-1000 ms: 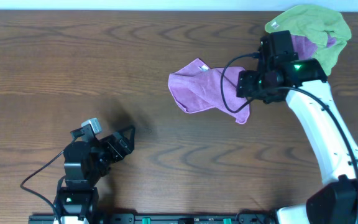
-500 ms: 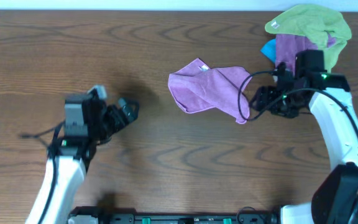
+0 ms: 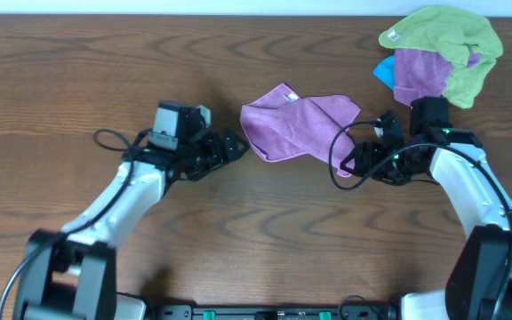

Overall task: Fold the cloth
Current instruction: 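Grasp the left edge of the purple cloth with the left gripper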

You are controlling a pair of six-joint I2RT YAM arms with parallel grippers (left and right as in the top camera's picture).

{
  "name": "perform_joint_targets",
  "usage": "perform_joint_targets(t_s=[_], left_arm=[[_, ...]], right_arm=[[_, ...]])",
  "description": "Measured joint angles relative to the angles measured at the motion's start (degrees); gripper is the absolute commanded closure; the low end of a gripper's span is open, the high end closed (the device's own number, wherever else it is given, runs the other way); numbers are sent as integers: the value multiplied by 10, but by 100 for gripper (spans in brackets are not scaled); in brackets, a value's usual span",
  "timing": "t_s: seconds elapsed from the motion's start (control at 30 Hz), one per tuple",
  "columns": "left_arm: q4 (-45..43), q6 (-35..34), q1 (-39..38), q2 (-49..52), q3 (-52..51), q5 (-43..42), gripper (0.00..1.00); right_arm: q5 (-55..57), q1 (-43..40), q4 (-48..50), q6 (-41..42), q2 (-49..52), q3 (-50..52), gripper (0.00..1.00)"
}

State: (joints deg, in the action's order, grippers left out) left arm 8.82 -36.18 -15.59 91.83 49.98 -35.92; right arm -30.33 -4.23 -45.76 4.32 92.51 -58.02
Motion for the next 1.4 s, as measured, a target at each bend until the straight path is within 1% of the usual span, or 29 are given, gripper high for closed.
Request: perform_joint_targets(t_s=[0.13,0.33,0.53,0.67,0.83,0.97,1.07,1.13,1.27,1.3,1.4], left_arm=[[-63,-2,-11,50,1,-34,5],[-96,-47,-21,75,1,-47,5],[-145,-106,-46,85,1,-20,5],[-183,-148,-66,110,2,-9,5],[-215,-182,-69,141,3,4,5],[-239,-198,-69,147,3,12,4],[-243,-211,-69,151,3,21,3],[-247,-217,-70,155,3,23,0],[-251,-226,-82,155,7,44,0],[-252,-226,-86,155,7,50,5],[-252,-228,-101,156,8,69,9]], right_arm=[[-3,0,0,5,0,0,36],[-14,0,0,9,0,0,36],[-20,0,0,11,0,0,36],[-24,0,0,14,0,0,37],[-30,0,0,15,0,0,37],[-32,0,0,16,0,0,37],[-33,0,0,16,0,0,37],[-34,0,0,16,0,0,37],[-35,0,0,23,0,0,37],[-35,0,0,25,0,0,37],[-36,0,0,29,0,0,37]])
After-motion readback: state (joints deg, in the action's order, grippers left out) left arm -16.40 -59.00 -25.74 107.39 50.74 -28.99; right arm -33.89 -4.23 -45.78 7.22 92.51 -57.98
